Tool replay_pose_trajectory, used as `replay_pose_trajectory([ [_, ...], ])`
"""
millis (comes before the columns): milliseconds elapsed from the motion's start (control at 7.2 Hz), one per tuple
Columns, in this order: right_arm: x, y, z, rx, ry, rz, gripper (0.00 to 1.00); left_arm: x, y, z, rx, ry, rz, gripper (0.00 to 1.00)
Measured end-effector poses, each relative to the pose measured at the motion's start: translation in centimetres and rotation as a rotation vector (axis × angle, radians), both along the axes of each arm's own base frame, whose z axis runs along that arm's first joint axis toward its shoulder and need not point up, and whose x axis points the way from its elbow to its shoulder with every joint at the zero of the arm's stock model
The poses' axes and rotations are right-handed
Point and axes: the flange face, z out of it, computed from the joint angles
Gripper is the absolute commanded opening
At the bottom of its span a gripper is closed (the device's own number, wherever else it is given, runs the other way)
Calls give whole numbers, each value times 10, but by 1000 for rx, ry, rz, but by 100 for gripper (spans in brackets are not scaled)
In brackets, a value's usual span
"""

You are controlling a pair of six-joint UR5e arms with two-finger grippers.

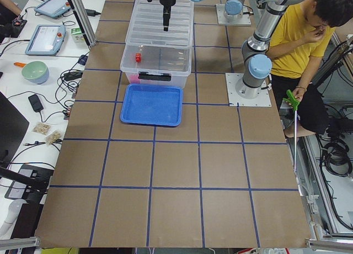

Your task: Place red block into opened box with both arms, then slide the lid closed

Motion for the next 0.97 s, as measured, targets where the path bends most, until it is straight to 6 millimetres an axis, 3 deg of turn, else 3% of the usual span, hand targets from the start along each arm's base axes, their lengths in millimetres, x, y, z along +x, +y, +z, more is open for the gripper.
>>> replay_pose_trajectory([
  [972, 59, -5, 1, -30, 15, 38, 100, 0, 0, 0, 0, 0, 0, 100],
])
